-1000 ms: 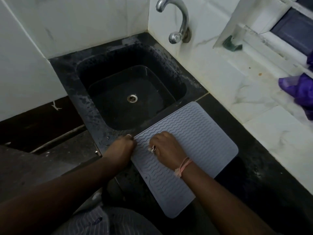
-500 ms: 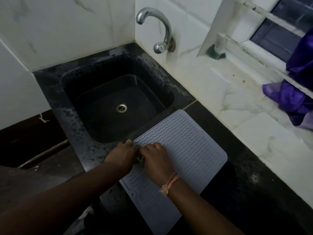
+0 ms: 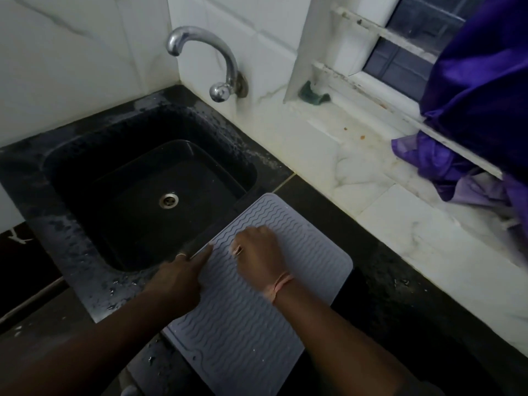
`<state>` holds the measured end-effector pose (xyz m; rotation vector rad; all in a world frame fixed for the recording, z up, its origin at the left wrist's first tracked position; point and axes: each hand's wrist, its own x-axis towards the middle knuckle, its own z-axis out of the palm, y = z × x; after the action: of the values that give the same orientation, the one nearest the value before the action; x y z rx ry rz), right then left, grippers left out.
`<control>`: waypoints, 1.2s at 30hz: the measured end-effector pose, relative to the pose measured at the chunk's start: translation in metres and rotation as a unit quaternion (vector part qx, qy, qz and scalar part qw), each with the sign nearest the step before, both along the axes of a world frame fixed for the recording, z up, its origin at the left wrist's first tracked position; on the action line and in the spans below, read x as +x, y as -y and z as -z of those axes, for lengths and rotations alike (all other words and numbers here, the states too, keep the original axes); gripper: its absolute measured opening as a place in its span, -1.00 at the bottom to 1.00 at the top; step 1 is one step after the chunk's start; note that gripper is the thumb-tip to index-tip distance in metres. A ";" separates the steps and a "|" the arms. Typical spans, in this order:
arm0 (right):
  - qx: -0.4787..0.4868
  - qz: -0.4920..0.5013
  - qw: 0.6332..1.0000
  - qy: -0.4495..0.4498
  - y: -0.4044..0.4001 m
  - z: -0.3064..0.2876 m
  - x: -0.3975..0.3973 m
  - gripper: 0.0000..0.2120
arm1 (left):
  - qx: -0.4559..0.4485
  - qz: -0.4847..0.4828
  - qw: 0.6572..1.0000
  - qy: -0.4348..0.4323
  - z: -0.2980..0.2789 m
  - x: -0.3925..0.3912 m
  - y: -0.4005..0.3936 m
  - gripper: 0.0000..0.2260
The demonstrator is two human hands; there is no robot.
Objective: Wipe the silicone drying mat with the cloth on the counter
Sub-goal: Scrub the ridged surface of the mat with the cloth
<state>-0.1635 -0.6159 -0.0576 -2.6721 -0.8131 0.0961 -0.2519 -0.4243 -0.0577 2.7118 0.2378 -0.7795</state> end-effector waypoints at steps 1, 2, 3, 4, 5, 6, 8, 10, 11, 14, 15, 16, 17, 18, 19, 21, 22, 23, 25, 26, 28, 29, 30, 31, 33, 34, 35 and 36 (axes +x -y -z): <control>0.001 -0.038 0.999 0.004 -0.005 0.004 -0.018 -0.92 | 0.011 0.004 1.000 0.001 0.001 0.001 0.003 -0.13; 0.000 -0.070 0.997 0.013 -0.007 0.007 -0.031 -0.87 | 0.024 0.011 1.000 0.004 0.003 0.003 0.005 -0.14; -0.001 -0.087 0.996 0.021 -0.006 0.010 -0.036 -0.83 | 0.036 0.019 0.999 0.003 0.005 0.004 0.006 -0.16; 0.002 -0.090 0.996 0.022 -0.003 0.011 -0.032 -0.82 | 0.045 0.025 0.999 -0.002 0.007 0.005 0.007 -0.17; 0.002 -0.089 0.996 0.020 0.001 0.010 -0.023 -0.84 | 0.050 0.030 0.998 -0.012 0.007 0.006 0.008 -0.16; -0.002 -0.087 0.996 0.016 0.007 0.009 -0.012 -0.86 | 0.050 0.033 0.998 -0.022 0.007 0.008 0.007 -0.14; -0.017 -0.062 0.998 0.017 0.019 0.007 0.015 -0.89 | 0.043 0.038 0.998 -0.037 0.007 0.011 0.005 -0.10; -0.030 -0.020 0.999 0.018 0.031 0.007 0.043 -0.87 | 0.039 0.042 0.998 -0.037 0.007 0.013 0.003 -0.11; -0.044 -0.003 0.999 0.023 0.036 0.007 0.056 -0.85 | 0.036 0.041 0.998 -0.037 0.008 0.013 0.002 -0.11; -0.092 0.049 0.994 0.014 0.042 0.001 0.087 -0.77 | 0.030 0.039 0.998 -0.047 0.008 0.014 0.001 -0.13; -0.089 0.066 0.994 0.010 0.039 -0.002 0.089 -0.77 | 0.029 0.038 0.998 -0.050 0.007 0.016 0.002 -0.12; -0.070 0.084 0.994 0.011 0.034 -0.005 0.084 -0.80 | 0.028 0.036 0.998 -0.053 0.006 0.018 0.002 -0.11; -0.044 0.096 0.994 0.013 0.028 -0.006 0.074 -0.85 | 0.025 0.035 0.998 -0.056 0.005 0.019 0.003 -0.10; -0.018 0.092 0.995 0.018 0.021 -0.005 0.058 -0.89 | 0.022 0.036 0.998 -0.056 0.004 0.020 0.005 -0.09; 0.001 0.068 0.997 0.024 0.014 -0.002 0.038 -0.91 | 0.022 0.039 0.997 -0.056 0.003 0.021 0.006 -0.08; 0.003 -0.023 0.999 0.031 0.004 0.006 -0.002 -0.94 | 0.034 0.055 0.996 -0.057 0.001 0.021 0.010 -0.03; -0.005 -0.059 0.998 0.032 0.001 0.010 -0.014 -0.87 | 0.043 0.063 0.995 -0.061 0.000 0.022 0.012 -0.01; -0.014 -0.077 0.996 0.032 0.001 0.013 -0.018 -0.83 | 0.046 0.067 0.994 -0.070 -0.002 0.024 0.014 -0.01; -0.007 -0.070 0.997 0.033 0.005 0.014 -0.006 -0.82 | 0.038 0.069 0.992 -0.095 -0.007 0.029 0.015 0.01; -0.005 -0.068 0.997 0.031 0.009 0.013 0.003 -0.81 | 0.030 0.069 0.991 -0.107 -0.010 0.031 0.014 0.03; -0.016 -0.053 0.998 0.027 0.019 0.011 0.024 -0.82 | 0.017 0.074 0.990 -0.121 -0.015 0.033 0.012 0.06; -0.024 -0.039 0.999 0.027 0.024 0.011 0.035 -0.83 | 0.014 0.078 0.990 -0.119 -0.017 0.034 0.011 0.07; -0.033 -0.023 0.999 0.028 0.030 0.011 0.048 -0.83 | 0.013 0.081 0.990 -0.118 -0.018 0.035 0.009 0.09; -0.039 -0.006 0.999 0.032 0.035 0.011 0.060 -0.81 | 0.014 0.083 0.989 -0.119 -0.019 0.034 0.009 0.10; -0.068 0.031 0.996 0.038 0.046 0.010 0.086 -0.76 | 0.016 0.083 0.989 -0.122 -0.020 0.034 0.009 0.12; -0.091 0.048 0.994 0.042 0.050 0.010 0.098 -0.73 | 0.016 0.082 0.989 -0.122 -0.019 0.034 0.009 0.13; -0.110 0.065 0.991 0.045 0.052 0.010 0.108 -0.71 | 0.015 0.081 0.989 -0.122 -0.019 0.034 0.008 0.14; -0.119 0.079 0.989 0.045 0.052 0.010 0.115 -0.68 | 0.014 0.080 0.989 -0.121 -0.019 0.034 0.008 0.15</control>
<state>-0.0485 -0.6679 -0.0678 -2.9748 -0.6493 0.0346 -0.2175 -0.4326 -0.0388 2.6848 0.0847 -1.1626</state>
